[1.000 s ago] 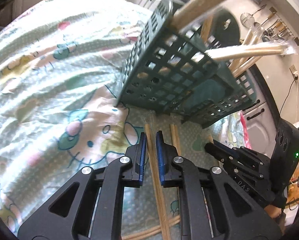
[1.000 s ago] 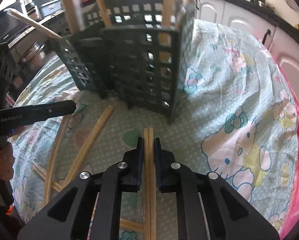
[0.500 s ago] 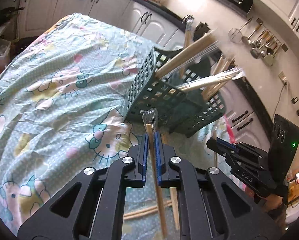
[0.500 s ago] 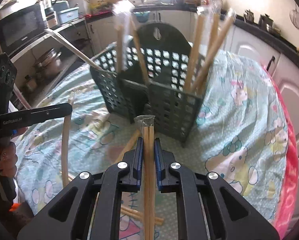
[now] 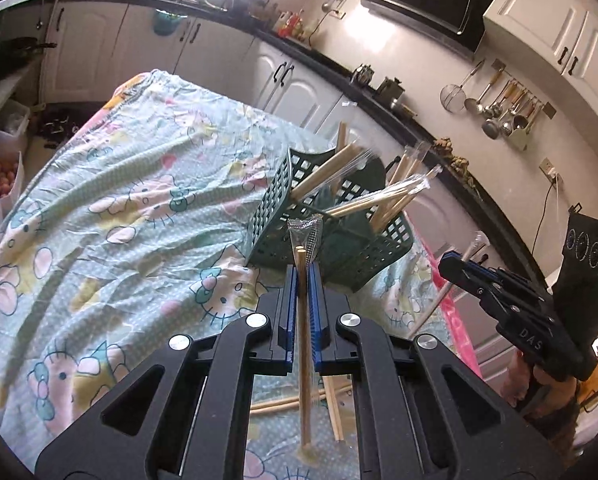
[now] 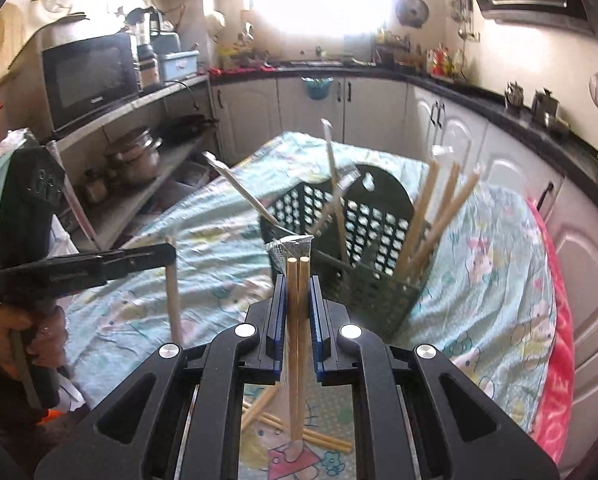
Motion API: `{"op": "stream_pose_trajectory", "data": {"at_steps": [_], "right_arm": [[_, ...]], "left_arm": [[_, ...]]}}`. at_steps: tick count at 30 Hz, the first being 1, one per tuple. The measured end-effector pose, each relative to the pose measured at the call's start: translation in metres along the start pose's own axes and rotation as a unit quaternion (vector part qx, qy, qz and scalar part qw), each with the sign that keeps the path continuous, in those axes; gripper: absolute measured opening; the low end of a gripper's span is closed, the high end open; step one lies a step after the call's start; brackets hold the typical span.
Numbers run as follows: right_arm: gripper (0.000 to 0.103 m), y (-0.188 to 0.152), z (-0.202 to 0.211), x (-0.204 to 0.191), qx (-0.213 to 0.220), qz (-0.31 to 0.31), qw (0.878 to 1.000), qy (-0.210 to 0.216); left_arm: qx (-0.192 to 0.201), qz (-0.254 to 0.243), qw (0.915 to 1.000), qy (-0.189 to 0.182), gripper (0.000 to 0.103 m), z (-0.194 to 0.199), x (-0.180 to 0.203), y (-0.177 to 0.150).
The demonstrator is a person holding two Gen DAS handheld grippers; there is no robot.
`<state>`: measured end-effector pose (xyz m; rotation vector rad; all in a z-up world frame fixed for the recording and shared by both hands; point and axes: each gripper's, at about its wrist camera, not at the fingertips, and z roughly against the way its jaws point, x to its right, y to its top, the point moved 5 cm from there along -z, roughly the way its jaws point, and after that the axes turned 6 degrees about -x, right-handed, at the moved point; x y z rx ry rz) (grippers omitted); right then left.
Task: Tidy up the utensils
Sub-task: 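Lift the left tool's chopstick up toward the caddy while the right tool raises its own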
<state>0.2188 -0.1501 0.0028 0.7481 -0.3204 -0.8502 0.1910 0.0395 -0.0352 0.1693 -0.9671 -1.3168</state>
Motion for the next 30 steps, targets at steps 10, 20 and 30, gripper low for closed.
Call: {"op": "stream_pose_trajectory", "data": {"at_steps": [10, 20, 30], "right_arm": [[0.011, 0.014, 0.025, -0.024, 0.036, 0.02, 0.999, 0.006], [0.011, 0.022, 0.05, -0.027, 0.072, 0.013, 0.997, 0.001], [0.011, 0.03, 0.081, -0.023, 0.114, 0.001, 0.993, -0.011]], "left_arm": [[0.042, -0.022, 0.9988, -0.012, 0.003, 0.036, 0.021, 0.012], [0.085, -0.05, 0.995, -0.019, 0.003, 0.061, 0.053, 0.035], [0.103, -0.068, 0.9922, -0.021, 0.003, 0.07, 0.074, 0.047]]}}
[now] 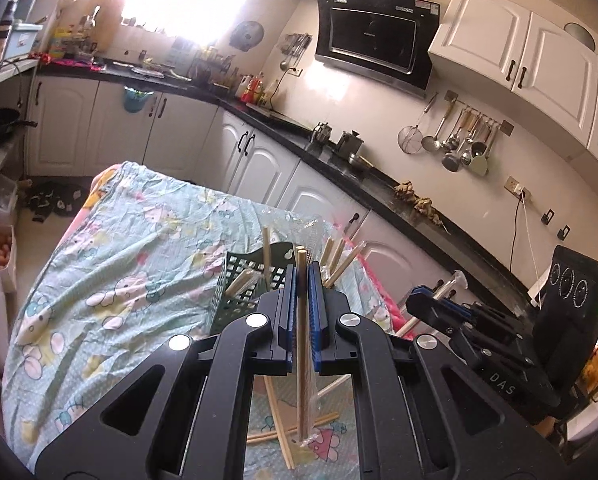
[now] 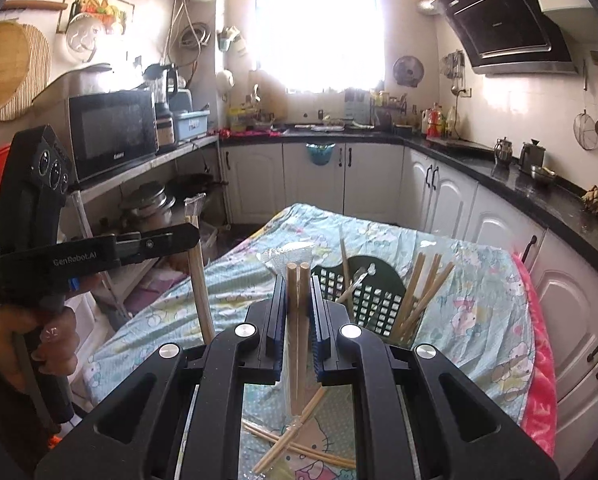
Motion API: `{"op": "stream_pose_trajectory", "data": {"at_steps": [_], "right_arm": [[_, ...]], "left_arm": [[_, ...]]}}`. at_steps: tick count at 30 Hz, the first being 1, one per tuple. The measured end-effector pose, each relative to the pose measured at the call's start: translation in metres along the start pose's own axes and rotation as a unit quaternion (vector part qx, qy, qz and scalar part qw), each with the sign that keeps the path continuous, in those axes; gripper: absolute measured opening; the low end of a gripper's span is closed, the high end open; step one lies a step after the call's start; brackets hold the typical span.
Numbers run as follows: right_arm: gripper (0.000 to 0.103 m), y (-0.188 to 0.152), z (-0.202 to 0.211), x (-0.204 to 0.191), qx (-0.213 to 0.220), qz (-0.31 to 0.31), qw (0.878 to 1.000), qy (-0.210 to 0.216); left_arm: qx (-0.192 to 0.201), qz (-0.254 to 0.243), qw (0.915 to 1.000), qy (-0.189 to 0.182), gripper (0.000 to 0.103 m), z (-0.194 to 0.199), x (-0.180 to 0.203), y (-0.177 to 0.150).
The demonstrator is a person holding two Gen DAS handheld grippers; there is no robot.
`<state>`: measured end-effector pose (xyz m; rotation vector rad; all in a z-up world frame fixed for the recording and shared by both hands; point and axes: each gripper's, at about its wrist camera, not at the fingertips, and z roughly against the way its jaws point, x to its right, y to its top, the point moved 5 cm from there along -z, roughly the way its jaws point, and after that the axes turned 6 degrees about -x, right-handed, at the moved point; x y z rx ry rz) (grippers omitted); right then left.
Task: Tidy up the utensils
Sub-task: 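Lift the left tool's chopstick up toward the caddy while the right tool raises its own, then hold the right tool's chopstick upright above the caddy opening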
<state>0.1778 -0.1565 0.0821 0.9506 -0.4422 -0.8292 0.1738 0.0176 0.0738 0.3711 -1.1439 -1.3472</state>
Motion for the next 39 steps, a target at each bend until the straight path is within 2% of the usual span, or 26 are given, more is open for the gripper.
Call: {"op": "stream_pose_trajectory", "data": {"at_steps": [10, 28, 39], "right_arm": [[0.011, 0.008, 0.005, 0.01, 0.019, 0.002, 0.999, -0.03], [0.011, 0.036, 0.002, 0.056, 0.048, -0.03, 0.995, -0.076], [0.011, 0.062, 0.0, 0.074, 0.066, -0.032, 0.992, -0.1]], "left_arm": [[0.015, -0.025, 0.9995, -0.01, 0.003, -0.007, 0.019, 0.021], [0.049, -0.048, 0.9976, -0.012, 0.003, -0.026, 0.043, 0.075], [0.073, -0.06, 0.9953, 0.024, 0.003, -0.044, 0.043, 0.101]]}}
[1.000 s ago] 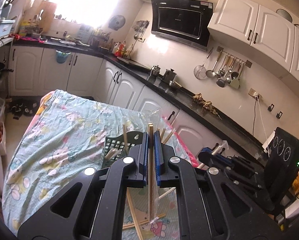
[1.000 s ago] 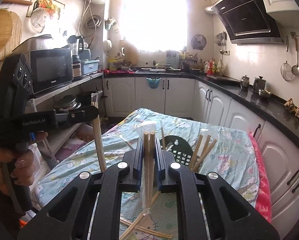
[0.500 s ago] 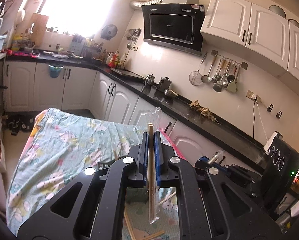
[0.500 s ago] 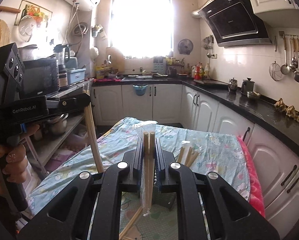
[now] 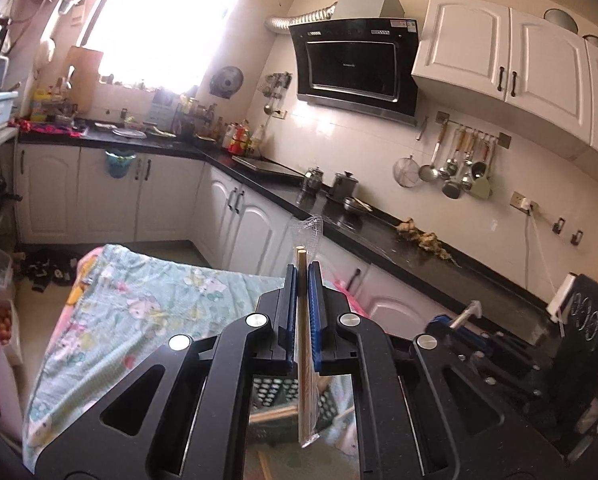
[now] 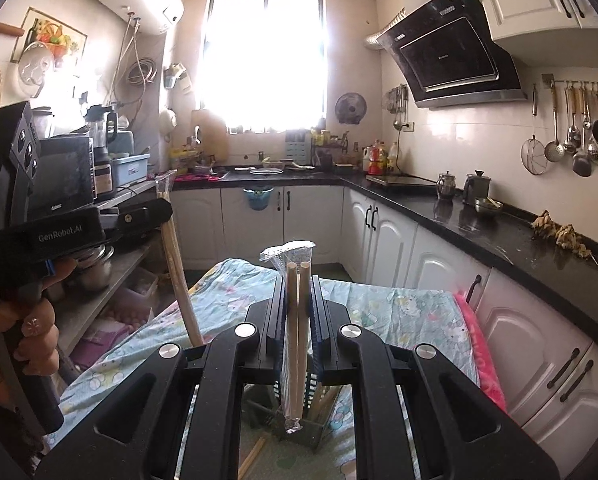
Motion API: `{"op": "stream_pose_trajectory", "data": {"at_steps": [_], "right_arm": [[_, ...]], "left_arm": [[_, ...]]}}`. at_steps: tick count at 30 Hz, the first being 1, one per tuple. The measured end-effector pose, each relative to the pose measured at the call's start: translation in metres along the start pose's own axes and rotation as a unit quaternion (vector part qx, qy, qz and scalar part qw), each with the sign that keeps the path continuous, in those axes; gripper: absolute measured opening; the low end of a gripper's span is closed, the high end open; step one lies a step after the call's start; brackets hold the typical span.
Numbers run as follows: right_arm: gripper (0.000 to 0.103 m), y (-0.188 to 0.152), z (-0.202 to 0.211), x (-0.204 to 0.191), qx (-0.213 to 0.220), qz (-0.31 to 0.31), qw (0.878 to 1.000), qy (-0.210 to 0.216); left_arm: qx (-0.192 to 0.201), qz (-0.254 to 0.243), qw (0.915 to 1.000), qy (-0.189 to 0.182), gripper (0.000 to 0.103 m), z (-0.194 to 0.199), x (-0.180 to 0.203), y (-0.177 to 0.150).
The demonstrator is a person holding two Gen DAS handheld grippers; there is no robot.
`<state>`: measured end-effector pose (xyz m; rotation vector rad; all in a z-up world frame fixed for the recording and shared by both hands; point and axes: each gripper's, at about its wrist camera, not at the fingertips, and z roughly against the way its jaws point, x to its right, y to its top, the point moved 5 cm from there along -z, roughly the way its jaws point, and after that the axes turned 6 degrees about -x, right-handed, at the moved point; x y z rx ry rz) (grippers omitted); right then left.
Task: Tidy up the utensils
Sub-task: 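Hold the right tool's chopstick upright above the caddy opening, then open the right tool to drop its chopstick into the caddy while the left tool releases too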
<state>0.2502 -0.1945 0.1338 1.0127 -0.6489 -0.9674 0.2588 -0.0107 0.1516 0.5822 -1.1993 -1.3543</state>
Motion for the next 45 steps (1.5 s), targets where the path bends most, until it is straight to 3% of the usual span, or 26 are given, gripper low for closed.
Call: {"op": "stream_pose_trajectory", "data": {"at_steps": [10, 21, 28, 41, 43, 45], "right_arm": [[0.011, 0.008, -0.017, 0.012, 0.009, -0.016, 1.0, -0.006], [0.011, 0.0, -0.039, 0.015, 0.002, -0.018, 1.0, -0.018], [0.011, -0.014, -0.056, 0.016, -0.012, -0.019, 0.999, -0.023], [0.012, -0.041, -0.074, 0.018, -0.047, -0.034, 0.998, -0.024], [0.017, -0.046, -0.074, 0.019, -0.053, -0.036, 0.998, -0.026], [0.025, -0.05, -0.073, 0.02, -0.055, -0.041, 0.997, -0.029]], "left_arm": [[0.021, 0.006, 0.9988, 0.045, 0.003, -0.015, -0.024, 0.013], [0.017, 0.008, 0.9964, 0.082, 0.003, -0.042, -0.051, -0.01], [0.025, 0.012, 0.9965, 0.078, 0.003, -0.048, -0.061, -0.022], [0.001, 0.017, 0.9976, 0.068, 0.003, -0.064, -0.066, -0.053], [-0.004, 0.014, 0.9977, 0.066, 0.005, -0.064, -0.065, -0.057], [-0.012, 0.014, 0.9979, 0.062, 0.015, -0.064, -0.066, -0.061]]}}
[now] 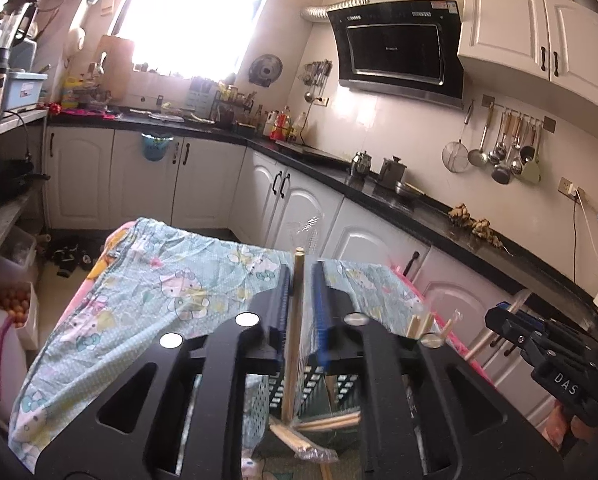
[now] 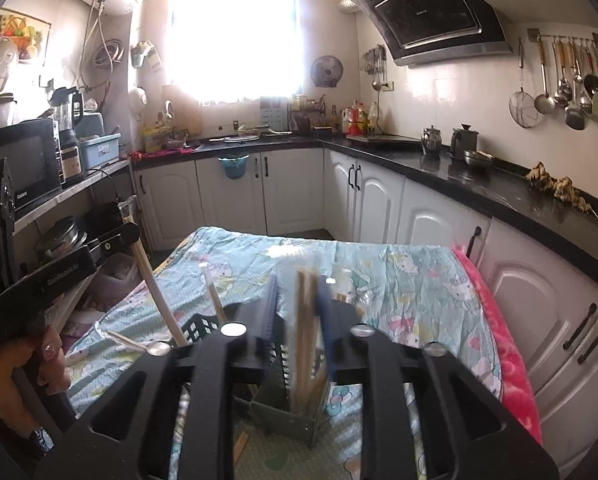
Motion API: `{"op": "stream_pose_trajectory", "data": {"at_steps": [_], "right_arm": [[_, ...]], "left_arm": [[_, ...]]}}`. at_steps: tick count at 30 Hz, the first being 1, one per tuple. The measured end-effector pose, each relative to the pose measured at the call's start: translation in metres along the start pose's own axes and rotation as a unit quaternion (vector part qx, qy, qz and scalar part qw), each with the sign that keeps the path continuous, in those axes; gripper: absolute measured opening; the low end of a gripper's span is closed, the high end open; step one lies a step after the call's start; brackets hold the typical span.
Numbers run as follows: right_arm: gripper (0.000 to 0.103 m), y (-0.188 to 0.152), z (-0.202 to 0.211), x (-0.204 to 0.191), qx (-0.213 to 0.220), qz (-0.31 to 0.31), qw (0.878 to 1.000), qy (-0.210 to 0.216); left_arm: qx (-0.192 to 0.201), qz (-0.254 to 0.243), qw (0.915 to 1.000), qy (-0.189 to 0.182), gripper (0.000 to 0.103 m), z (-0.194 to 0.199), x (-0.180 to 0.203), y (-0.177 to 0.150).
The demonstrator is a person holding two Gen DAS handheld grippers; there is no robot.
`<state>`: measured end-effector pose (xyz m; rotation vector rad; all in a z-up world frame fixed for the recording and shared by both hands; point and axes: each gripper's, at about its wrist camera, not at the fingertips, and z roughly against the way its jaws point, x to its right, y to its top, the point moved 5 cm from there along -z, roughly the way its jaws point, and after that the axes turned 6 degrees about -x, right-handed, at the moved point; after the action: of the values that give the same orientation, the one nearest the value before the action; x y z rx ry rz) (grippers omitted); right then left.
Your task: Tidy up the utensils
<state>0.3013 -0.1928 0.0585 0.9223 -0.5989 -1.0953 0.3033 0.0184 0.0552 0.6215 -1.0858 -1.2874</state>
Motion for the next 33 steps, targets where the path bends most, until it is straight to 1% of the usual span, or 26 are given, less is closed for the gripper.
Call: {"op": "stream_pose_trajectory", "data": {"at_steps": [2, 3, 4, 5, 6, 8, 10, 11, 13, 14, 15, 17, 20, 21, 33], "right_arm": [[0.026, -0.004, 0.001, 0.003, -0.003, -0.006, 1.0, 0.001], [0.029, -0.006, 0.002, 0.004, -0.005, -0.008, 1.0, 0.001], [0.032, -0.008, 0.002, 0.004, -0.008, -0.01, 1.0, 0.002], [0.041, -0.011, 0.005, 0.006, -0.011, -0.014, 1.0, 0.003], [0.045, -0.013, 0.007, 0.006, -0.01, -0.016, 1.0, 0.003], [0.045, -0.017, 0.013, 0.008, -0.007, -0.016, 1.0, 0.003], [0.048, -0.02, 0.018, 0.006, -0.007, -0.013, 1.0, 0.004], [0.051, -0.022, 0.022, 0.006, -0.006, -0.013, 1.0, 0.004], [0.056, -0.025, 0.027, 0.004, -0.005, -0.01, 1.0, 0.009], [0.059, -0.026, 0.03, 0.003, -0.006, -0.008, 1.0, 0.012], [0.06, -0.028, 0.032, 0.001, -0.006, -0.005, 1.0, 0.014], [0.062, -0.031, 0.037, -0.002, -0.005, 0.0, 1.0, 0.016], [0.064, -0.036, 0.042, -0.006, -0.008, 0.003, 1.0, 0.02], [0.064, -0.038, 0.043, -0.007, -0.009, 0.004, 1.0, 0.021], [0.071, -0.055, 0.056, -0.022, -0.018, 0.028, 0.999, 0.025]], "left_arm": [[-0.005, -0.003, 1.0, 0.001, 0.024, 0.003, -0.001, -0.003], [-0.007, -0.003, 1.0, 0.0, 0.029, 0.004, -0.002, -0.005], [-0.01, -0.001, 0.9999, -0.003, 0.031, 0.007, -0.004, -0.006], [-0.012, 0.002, 0.9999, -0.006, 0.037, 0.011, -0.006, -0.008], [-0.013, 0.004, 0.9999, -0.01, 0.043, 0.014, -0.008, -0.009], [-0.011, 0.011, 0.9998, -0.012, 0.049, 0.024, -0.012, -0.01], [-0.009, 0.018, 0.9997, -0.017, 0.057, 0.034, -0.015, -0.012], [-0.009, 0.023, 0.9995, -0.017, 0.062, 0.04, -0.017, -0.013], [-0.01, 0.029, 0.9994, -0.018, 0.068, 0.048, -0.019, -0.014], [-0.013, 0.03, 0.9994, -0.014, 0.076, 0.052, -0.02, -0.016], [-0.016, 0.031, 0.9994, -0.01, 0.082, 0.055, -0.02, -0.018], [-0.021, 0.033, 0.9992, -0.006, 0.084, 0.061, -0.022, -0.024], [-0.03, 0.037, 0.9988, 0.006, 0.091, 0.067, -0.024, -0.035], [-0.032, 0.038, 0.9987, 0.008, 0.091, 0.069, -0.026, -0.038], [-0.049, 0.019, 0.998, 0.035, 0.092, 0.092, -0.026, -0.069]]}}
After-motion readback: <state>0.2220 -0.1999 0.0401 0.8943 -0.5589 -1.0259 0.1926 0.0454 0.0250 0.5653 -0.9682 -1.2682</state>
